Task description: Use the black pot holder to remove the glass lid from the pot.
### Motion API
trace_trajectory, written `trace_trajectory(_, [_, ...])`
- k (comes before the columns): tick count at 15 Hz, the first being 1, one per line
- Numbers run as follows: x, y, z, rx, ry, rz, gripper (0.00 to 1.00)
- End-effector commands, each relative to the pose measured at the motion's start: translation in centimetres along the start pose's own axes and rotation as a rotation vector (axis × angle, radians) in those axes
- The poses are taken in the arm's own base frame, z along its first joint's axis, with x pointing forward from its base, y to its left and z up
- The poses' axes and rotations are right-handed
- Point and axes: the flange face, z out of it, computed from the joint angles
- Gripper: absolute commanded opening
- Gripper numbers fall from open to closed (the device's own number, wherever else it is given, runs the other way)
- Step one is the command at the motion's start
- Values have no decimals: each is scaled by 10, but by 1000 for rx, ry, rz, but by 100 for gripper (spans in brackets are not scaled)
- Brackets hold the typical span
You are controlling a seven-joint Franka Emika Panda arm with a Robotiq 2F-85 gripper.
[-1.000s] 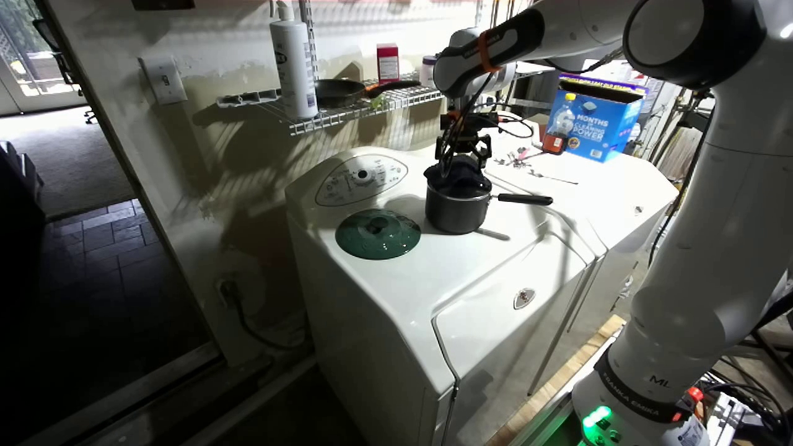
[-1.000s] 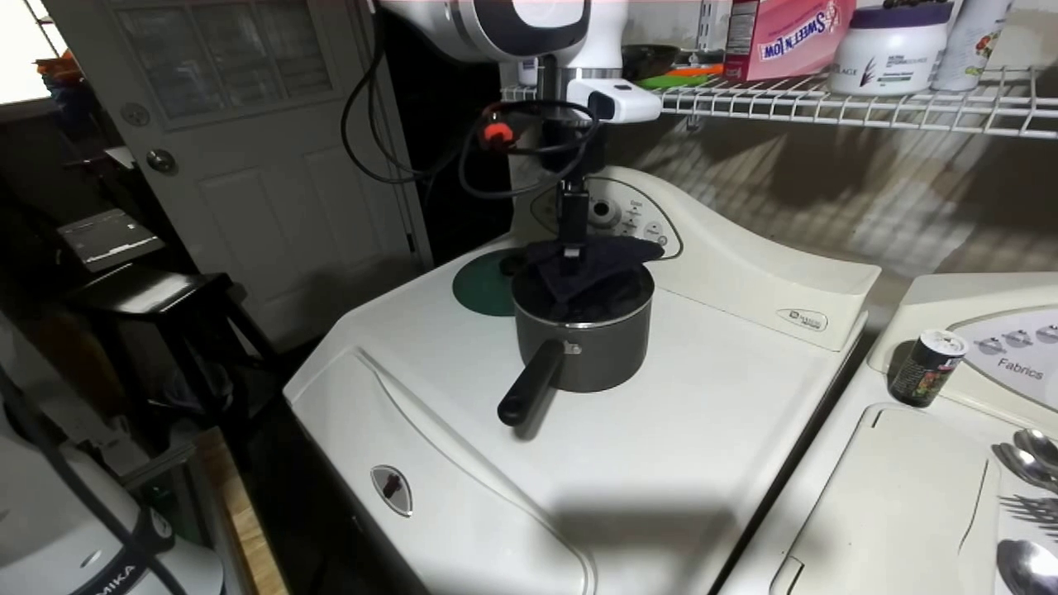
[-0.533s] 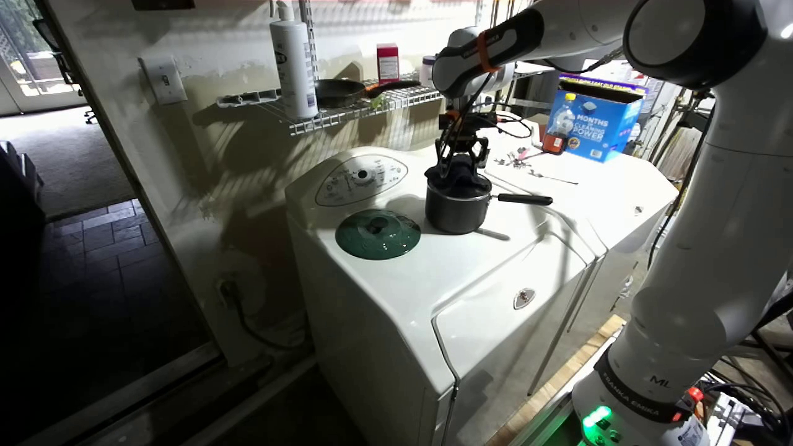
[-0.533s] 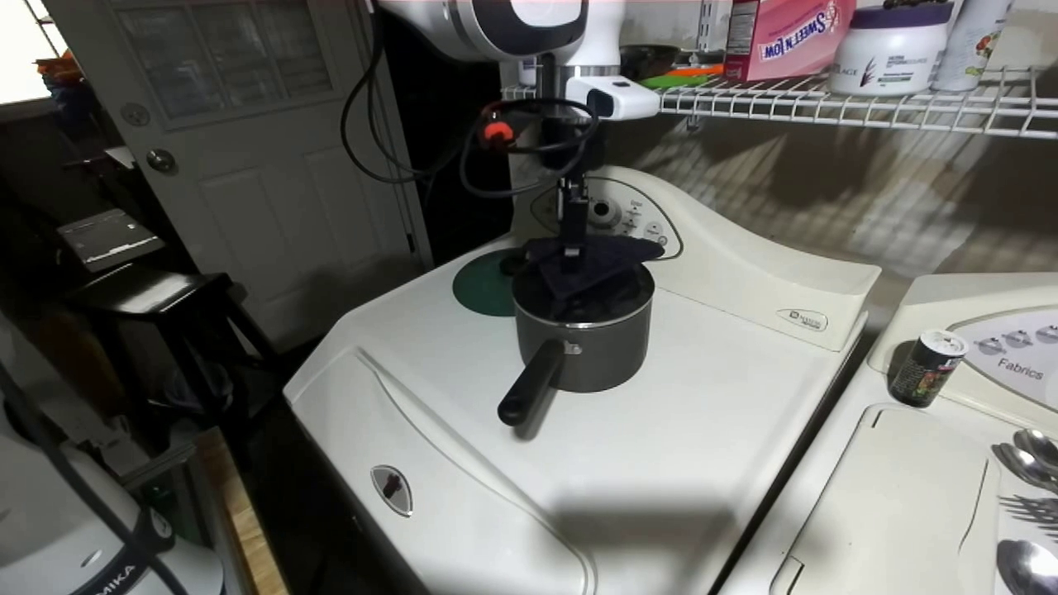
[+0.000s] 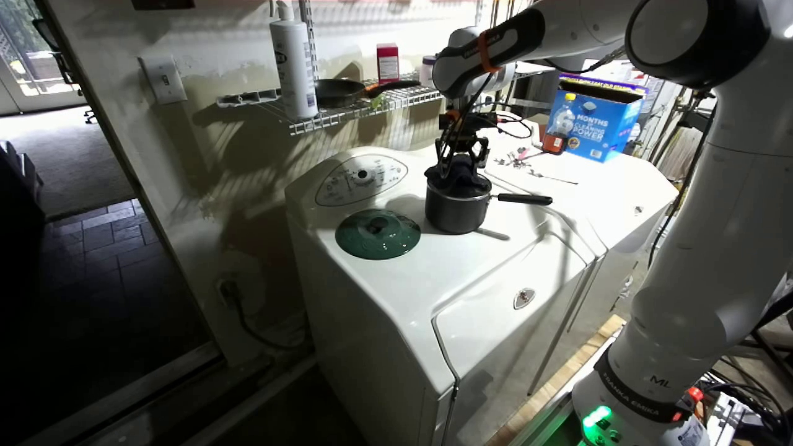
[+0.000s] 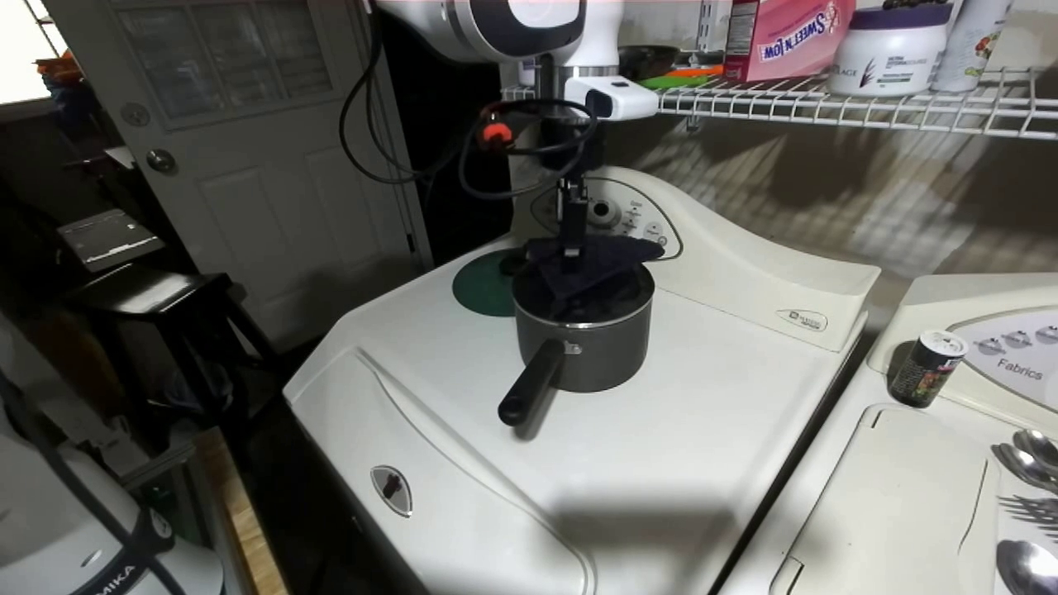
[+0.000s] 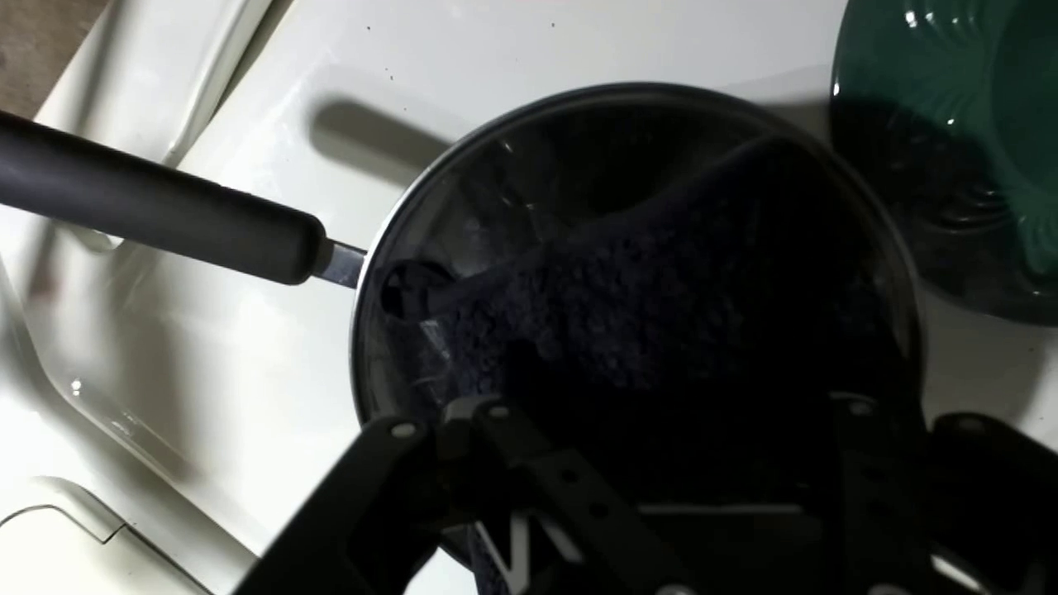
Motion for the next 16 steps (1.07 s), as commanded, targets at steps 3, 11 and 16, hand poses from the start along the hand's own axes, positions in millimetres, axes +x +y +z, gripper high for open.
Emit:
trace_trajectory(3, [-13,12,-18,53,45,5,40])
trace_trajectory(11, [-16,13,-33,73,66,21,40])
trace_trajectory(16, [-8,11,-41,95,59,68,40])
